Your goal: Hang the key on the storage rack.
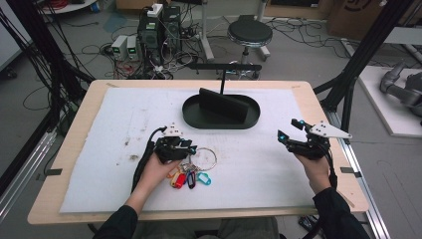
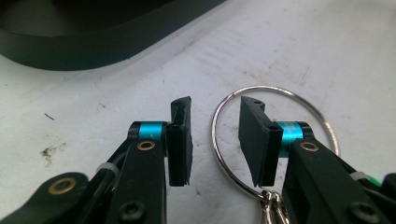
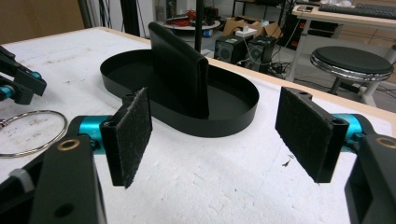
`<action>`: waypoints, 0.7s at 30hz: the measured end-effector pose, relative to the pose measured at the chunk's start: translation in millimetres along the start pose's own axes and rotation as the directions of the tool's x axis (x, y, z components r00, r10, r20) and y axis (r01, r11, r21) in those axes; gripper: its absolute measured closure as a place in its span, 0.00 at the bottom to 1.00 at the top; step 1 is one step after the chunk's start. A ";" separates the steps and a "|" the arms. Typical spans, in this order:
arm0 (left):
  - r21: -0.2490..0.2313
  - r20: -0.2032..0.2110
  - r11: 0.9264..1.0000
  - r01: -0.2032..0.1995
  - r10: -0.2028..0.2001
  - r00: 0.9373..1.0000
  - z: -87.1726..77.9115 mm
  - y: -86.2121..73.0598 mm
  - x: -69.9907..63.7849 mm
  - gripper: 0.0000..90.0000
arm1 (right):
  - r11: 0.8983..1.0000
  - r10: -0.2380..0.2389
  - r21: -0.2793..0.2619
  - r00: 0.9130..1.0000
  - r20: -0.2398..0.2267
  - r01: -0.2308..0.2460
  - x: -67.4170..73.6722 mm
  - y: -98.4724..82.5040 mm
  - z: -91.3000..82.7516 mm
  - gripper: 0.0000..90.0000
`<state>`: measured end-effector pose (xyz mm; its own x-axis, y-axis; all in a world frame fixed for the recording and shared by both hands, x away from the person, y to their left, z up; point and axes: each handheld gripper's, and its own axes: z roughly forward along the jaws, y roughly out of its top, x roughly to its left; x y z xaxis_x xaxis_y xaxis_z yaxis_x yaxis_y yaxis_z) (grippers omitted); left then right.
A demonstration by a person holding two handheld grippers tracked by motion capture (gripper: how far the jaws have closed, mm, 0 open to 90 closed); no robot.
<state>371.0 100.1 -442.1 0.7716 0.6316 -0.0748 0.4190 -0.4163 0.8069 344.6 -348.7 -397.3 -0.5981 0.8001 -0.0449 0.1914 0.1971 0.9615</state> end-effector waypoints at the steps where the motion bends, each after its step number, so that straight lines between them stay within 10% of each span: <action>1: 0.007 -0.004 1.000 -0.003 0.003 1.000 1.8 0.4 -1.0 0.74 | 1.000 0.001 0.001 1.000 0.001 -0.001 -0.1 -0.2 0.0 0.31; 6: 0.083 -0.030 0.996 -0.033 0.036 0.999 12.7 0.5 -4.7 0.84 | 1.000 0.007 0.003 1.000 -0.001 -0.007 -0.8 -0.8 -0.9 0.31; 21: 0.039 -0.065 0.998 -0.050 0.052 0.996 10.8 -1.6 -10.8 0.96 | 1.000 0.000 0.012 1.000 -0.004 0.000 1.1 -2.1 0.6 0.31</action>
<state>367.2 86.9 -448.9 0.7597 0.6502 0.0059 0.3985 -0.4728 0.7859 344.0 -347.8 -399.6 -0.6014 0.7978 -0.0436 0.2006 0.2036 0.9583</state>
